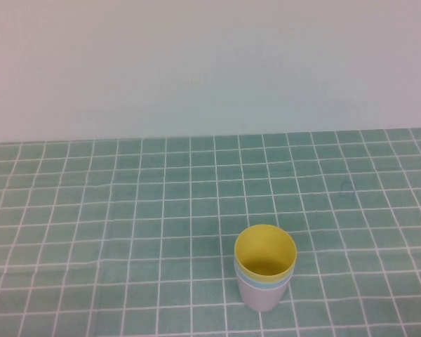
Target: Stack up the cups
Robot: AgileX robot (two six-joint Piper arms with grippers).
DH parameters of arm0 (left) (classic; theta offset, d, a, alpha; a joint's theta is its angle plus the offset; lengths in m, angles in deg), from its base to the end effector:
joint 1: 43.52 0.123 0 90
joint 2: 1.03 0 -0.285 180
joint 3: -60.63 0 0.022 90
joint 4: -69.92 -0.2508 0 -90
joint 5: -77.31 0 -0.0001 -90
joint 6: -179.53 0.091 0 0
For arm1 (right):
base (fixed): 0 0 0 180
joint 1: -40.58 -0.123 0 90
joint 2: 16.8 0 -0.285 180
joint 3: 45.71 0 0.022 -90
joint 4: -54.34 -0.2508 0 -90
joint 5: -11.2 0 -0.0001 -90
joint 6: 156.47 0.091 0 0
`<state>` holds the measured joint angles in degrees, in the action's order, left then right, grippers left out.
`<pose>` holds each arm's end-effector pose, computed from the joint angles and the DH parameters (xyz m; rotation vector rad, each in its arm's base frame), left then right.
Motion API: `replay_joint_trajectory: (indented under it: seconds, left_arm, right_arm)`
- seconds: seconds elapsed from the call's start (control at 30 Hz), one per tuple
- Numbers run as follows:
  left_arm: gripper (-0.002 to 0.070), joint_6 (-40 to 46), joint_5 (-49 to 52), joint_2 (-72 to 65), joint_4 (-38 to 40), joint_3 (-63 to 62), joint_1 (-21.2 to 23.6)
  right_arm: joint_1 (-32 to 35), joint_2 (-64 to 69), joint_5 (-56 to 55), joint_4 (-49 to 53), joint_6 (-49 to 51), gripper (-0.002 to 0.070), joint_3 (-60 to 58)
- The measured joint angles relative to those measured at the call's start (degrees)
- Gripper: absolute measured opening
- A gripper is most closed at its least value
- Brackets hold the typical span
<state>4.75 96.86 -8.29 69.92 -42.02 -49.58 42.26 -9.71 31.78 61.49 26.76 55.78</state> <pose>0.0528 -0.0056 0.1821 0.1787 1.8091 -0.0104 0.0528 -0.0055 0.1741 0.0016 1.8516 -0.1031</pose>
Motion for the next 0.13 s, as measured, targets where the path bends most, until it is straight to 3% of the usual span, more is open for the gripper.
replay_joint_trajectory:
  seconds: [0.13]
  left_arm:
    - [-0.0001, 0.0, 0.0, 0.0, 0.0, 0.0, 0.0]
  right_arm:
    - [0.0, 0.0, 0.0, 0.0, 0.0, -0.0001, 0.0]
